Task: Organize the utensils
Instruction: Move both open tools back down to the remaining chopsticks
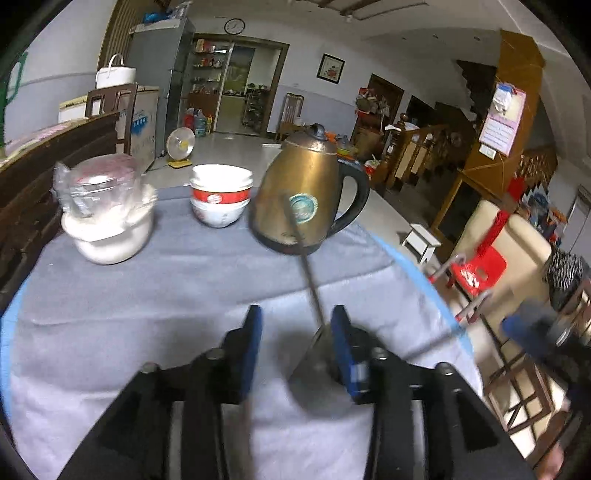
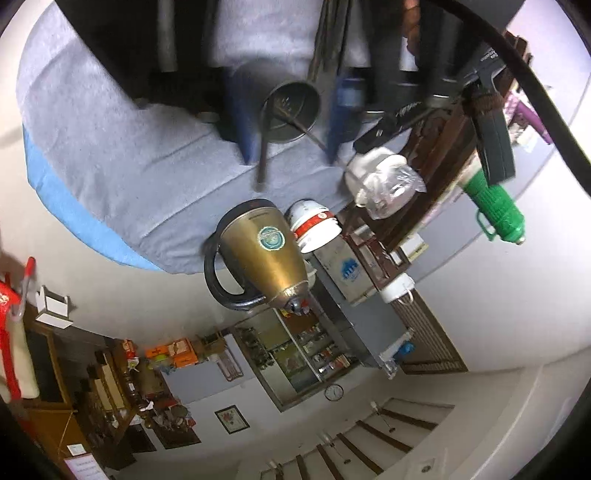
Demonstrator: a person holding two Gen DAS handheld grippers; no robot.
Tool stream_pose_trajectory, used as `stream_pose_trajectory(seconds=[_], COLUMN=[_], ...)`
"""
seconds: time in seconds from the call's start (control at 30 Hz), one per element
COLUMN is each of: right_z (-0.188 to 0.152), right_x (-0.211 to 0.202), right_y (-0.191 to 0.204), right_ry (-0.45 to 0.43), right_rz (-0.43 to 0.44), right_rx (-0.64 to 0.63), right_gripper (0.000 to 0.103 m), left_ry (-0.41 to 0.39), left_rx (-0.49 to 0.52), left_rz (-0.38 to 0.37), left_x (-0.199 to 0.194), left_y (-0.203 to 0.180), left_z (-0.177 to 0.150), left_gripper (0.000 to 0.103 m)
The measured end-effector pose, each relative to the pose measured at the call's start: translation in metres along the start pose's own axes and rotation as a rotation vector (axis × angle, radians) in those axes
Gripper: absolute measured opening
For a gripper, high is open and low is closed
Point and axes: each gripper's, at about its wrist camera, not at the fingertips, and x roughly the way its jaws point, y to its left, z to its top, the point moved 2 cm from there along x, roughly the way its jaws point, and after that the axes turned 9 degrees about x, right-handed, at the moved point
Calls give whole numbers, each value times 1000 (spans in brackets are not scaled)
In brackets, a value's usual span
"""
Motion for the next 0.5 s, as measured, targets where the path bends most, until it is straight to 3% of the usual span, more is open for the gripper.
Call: stream_pose_trajectory(seconds=[0.07,0.13,0.2,0.33,0.4,0.5], right_z=[-8,-17,-30,-77,-101,-135], right_x=[-19,-26,-27,2,30,77], right_y=[1,2,7,27,36,41], right_ry=[-40,-14,37,195,289,433], right_rz=[26,35,65,56,22,14], right_rx=[1,-1,-11,-97,-134,-107], right_gripper=[65,60,42,34,24,19], left_ry=[15,55,116,254,309,365], left_rx=[1,-26,-62,-148,-167,-182], left_rz=[4,44,81,119,119,107], left_x=[-16,-33,-41,-49,-51,-51], left_y=[13,37,60,93,97,99], left_z=[-16,-39,-61,-107,-124,-142], left_gripper=[45,47,48,48,48,48])
